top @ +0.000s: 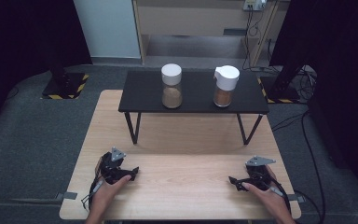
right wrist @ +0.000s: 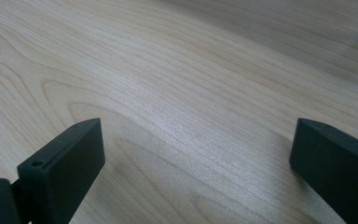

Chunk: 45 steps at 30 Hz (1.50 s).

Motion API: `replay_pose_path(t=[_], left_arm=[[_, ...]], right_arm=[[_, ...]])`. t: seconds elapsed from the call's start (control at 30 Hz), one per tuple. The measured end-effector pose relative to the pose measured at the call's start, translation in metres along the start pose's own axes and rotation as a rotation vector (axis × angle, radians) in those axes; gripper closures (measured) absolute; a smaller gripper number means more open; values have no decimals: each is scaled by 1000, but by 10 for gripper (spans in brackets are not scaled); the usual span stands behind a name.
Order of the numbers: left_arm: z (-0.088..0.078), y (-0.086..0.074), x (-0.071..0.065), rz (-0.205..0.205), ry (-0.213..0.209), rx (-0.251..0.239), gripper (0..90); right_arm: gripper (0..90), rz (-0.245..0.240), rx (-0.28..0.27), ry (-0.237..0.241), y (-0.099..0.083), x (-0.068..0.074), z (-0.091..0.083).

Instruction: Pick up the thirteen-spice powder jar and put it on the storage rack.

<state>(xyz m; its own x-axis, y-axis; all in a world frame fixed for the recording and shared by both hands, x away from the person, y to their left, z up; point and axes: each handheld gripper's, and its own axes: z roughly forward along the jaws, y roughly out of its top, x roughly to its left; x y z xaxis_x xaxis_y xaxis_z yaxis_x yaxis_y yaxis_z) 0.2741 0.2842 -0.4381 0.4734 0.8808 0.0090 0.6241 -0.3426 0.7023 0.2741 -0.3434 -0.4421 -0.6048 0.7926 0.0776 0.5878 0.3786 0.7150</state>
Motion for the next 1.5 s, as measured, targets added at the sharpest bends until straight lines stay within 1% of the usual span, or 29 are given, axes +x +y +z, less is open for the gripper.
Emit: replay_pose_path(t=[0.1, 0.13, 0.2, 0.27, 0.47, 0.63, 1.5], left_arm=[[0, 0, 0, 0, 0, 0, 0], [0, 0, 0, 0, 0, 0, 0], [0, 0, 0, 0, 0, 0, 0], [0, 0, 0, 0, 0, 0, 0], [0, 0, 0, 0, 0, 0, 0], [0, 0, 0, 1, 0, 0, 0], [0, 0, 0, 1, -2, 0, 0]], right_arm=[[22, 1, -8, -3, -2, 1, 0], [17, -9, -10, -8, -3, 3, 1], [15, -43, -9, -30, -4, 9, 2], [12, -51, -3, -41, -3, 12, 3], [12, -47, -3, -47, -4, 14, 3], [11, -36, -4, -59, -4, 18, 3], [11, -33, -4, -59, -4, 18, 3]])
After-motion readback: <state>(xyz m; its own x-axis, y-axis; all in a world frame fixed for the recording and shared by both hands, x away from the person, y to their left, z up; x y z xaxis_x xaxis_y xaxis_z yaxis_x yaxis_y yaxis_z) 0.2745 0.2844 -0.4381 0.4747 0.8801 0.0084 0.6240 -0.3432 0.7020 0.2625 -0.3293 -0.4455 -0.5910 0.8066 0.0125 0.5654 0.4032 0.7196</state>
